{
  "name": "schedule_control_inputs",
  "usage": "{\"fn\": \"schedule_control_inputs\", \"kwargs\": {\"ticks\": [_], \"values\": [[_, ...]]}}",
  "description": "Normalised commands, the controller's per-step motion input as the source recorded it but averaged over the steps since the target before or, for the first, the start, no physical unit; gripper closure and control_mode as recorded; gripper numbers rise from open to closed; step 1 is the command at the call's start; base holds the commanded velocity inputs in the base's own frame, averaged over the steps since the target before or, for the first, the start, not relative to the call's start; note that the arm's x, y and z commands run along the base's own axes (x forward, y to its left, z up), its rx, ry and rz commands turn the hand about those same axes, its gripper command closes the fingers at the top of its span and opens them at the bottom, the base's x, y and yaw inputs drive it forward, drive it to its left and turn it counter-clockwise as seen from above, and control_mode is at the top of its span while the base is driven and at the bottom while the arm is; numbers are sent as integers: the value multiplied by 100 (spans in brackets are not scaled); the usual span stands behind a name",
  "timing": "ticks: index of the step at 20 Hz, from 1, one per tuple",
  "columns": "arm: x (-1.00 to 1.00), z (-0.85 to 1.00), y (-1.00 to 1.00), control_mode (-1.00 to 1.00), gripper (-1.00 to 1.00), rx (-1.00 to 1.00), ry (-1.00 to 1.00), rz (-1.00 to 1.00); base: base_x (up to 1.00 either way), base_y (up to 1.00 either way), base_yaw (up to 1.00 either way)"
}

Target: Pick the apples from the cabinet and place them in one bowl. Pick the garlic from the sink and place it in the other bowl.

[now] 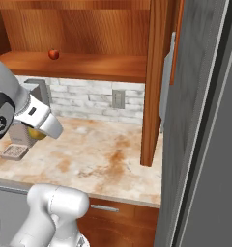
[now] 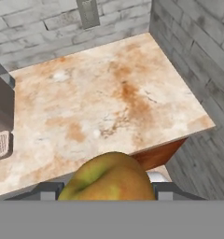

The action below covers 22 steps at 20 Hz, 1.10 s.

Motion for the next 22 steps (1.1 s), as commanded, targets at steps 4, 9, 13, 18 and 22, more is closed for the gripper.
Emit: {"fn": "schedule_control_inputs", "kwargs": {"ticks": [4, 9, 13, 18, 22], "values": [[0, 0, 0, 100, 100, 0, 0, 0, -45, 7, 0], [0, 0, 0, 100, 100, 0, 0, 0, -48, 14, 0], [0, 0, 0, 100, 100, 0, 0, 0, -47, 20, 0], [0, 0, 0, 100, 100, 0, 0, 0, -22, 28, 2], [0, 0, 0, 100, 100, 0, 0, 0, -4, 55, 0]]}}
